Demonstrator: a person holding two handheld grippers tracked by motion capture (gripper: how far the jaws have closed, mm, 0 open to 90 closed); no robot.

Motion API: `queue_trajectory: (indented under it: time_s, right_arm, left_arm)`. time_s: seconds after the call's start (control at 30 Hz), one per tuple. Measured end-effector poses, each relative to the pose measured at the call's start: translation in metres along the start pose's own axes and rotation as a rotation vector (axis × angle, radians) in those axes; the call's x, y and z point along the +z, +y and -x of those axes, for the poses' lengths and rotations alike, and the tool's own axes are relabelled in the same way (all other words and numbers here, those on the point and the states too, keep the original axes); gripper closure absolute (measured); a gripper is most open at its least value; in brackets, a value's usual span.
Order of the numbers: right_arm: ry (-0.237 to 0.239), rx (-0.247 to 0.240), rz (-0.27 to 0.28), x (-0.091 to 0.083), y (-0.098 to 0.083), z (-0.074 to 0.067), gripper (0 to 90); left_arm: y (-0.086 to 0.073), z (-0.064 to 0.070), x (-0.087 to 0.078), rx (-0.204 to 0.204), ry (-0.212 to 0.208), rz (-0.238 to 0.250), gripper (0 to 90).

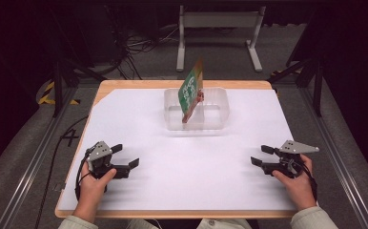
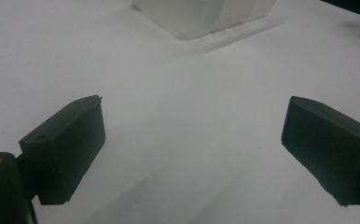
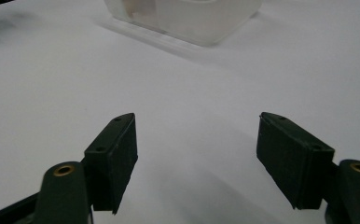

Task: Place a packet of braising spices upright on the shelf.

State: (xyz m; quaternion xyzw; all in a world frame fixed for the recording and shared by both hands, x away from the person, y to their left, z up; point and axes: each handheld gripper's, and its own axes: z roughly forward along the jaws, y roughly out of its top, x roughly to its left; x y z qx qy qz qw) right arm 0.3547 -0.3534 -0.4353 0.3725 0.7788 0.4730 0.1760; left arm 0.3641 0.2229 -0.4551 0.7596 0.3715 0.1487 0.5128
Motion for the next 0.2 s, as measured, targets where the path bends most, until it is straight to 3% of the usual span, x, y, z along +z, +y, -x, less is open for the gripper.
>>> queue_trajectory:
  time_s: [0.07,0.2]
  right_arm:
    - [0.016,0.013,0.04,-0.0001,-0.0006,0.0008,29.3]
    - [0.019,0.016,0.059,-0.0005,0.0,0.0017,30.5]
  left_arm:
    - [-0.0007,0.0025,-0.0008,0.008,0.018,0.007,7.9]
    - [-0.001,0.0045,-0.0009,0.029,0.023,0.007,7.8]
